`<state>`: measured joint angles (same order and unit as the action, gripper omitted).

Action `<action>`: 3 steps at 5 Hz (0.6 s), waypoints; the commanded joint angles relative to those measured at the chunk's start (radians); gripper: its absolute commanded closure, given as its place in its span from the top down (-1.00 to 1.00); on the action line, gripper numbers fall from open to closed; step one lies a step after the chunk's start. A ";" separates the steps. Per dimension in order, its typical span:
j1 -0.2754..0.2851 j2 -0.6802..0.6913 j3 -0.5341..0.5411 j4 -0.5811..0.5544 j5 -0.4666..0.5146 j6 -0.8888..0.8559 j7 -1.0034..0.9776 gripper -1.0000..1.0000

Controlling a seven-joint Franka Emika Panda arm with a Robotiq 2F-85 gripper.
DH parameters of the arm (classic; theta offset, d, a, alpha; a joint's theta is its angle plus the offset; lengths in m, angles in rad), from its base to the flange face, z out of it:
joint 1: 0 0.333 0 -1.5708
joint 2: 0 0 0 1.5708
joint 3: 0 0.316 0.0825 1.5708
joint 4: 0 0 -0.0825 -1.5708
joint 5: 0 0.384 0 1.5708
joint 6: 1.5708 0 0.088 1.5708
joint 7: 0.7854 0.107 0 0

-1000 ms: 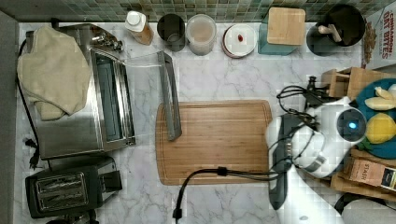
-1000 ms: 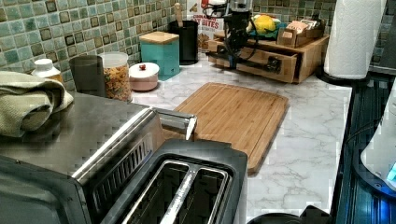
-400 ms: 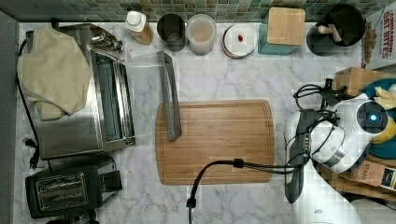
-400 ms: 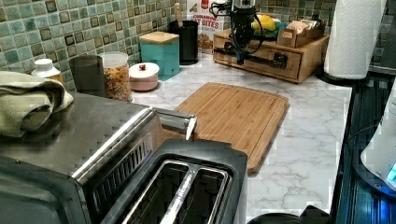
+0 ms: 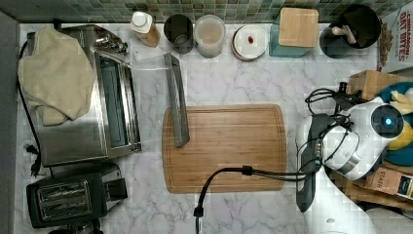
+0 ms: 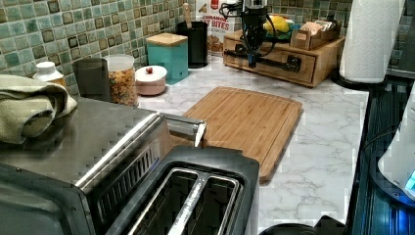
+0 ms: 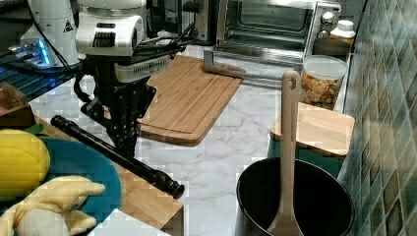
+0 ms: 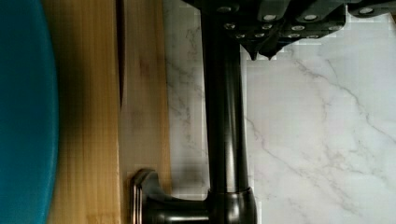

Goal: Close the drawer.

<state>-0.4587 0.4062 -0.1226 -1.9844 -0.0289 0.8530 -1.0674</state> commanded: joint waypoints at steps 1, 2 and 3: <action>-0.078 -0.006 -0.124 0.096 -0.030 0.012 0.037 -1.00; -0.076 -0.006 -0.126 0.096 -0.029 0.012 0.036 -1.00; -0.076 -0.006 -0.125 0.096 -0.029 0.012 0.036 -1.00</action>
<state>-0.4465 0.4092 -0.1338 -1.9844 -0.0316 0.8535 -1.0674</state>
